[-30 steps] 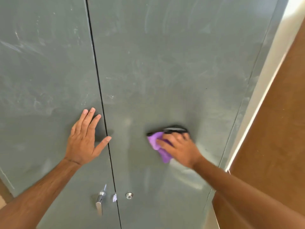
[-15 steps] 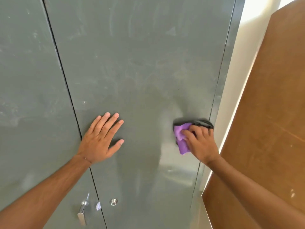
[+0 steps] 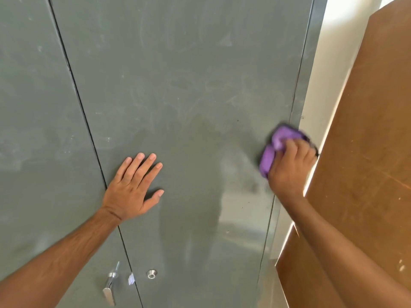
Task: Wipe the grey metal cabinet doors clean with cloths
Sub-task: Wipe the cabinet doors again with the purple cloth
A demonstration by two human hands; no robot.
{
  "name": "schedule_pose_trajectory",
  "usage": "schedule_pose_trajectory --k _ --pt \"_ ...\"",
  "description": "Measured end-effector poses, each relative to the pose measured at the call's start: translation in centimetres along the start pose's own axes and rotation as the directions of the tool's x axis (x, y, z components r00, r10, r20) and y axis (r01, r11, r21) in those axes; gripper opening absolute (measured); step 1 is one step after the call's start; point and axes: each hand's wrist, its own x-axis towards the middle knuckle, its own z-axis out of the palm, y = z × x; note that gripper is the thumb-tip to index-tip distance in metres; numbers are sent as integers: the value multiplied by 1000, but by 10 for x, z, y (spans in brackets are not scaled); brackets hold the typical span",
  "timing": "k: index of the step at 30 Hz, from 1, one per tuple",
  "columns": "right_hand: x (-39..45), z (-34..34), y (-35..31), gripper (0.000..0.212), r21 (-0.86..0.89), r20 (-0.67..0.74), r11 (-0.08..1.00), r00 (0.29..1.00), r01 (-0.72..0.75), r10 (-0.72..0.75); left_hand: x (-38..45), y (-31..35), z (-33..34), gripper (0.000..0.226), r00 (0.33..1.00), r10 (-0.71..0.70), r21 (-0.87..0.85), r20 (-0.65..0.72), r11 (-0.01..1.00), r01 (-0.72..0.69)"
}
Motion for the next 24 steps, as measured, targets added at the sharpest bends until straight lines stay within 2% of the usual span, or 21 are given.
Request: schedule_pose_trajectory --k 1,2,4,6,7,9,11,12,15,17,18,19,21,22,23,24 --pt "23 7 -13 18 14 -73 997 994 -79 80 0 -1 0 76 1000 -1 0 1 1000 1" --pt "31 12 -24 21 27 -134 995 986 -93 96 0 -1 1 76 1000 0 -2 5 1000 0" --pt "-9 15 -29 27 21 -154 1000 988 -20 23 1 -1 0 76 1000 0 -3 14 1000 0" --pt "-101 5 -11 31 -2 57 997 995 81 -81 1 -1 -1 75 1000 -3 -5 19 1000 3" --pt "-138 -5 0 32 -22 171 990 976 140 -135 1 -2 -1 75 1000 2 -8 14 1000 -2" --pt "-156 -15 23 29 1 294 972 929 233 -223 2 -2 -2 75 1000 8 0 8 1000 -8" --pt "-111 -9 25 28 35 212 970 947 240 -242 1 -1 -2 76 1000 3 7 15 1000 -3" --pt "-76 -4 17 27 41 116 975 968 218 -222 1 -1 -1 76 1000 6 4 13 1000 -6" --pt "40 11 -21 19 14 -158 1000 987 25 -23 1 0 1 77 1000 0 10 7 1000 0" --pt "59 15 -51 19 32 -206 1000 979 -2 9 0 1 2 77 1000 2 4 2 1000 -2" --pt "45 14 -59 20 30 -173 997 983 67 -61 0 0 1 77 1000 5 7 0 1000 -5" --pt "20 12 -58 21 23 -103 978 974 206 -203 1 0 1 77 1000 8 13 -3 1000 -8" --pt "-30 3 -38 21 8 36 856 855 517 -517 2 1 -1 76 1000 10 0 -1 1000 -10" --pt "-35 -1 -24 21 -4 71 813 811 582 -580 2 1 -1 77 1000 13 -7 -4 1000 -13" --pt "-23 -3 -14 22 -10 69 815 813 580 -578 2 0 0 77 1000 11 -3 -3 1000 -11" --pt "0 -2 -12 22 -13 36 857 857 515 -514 2 0 0 77 1000 6 3 -1 1000 -6"
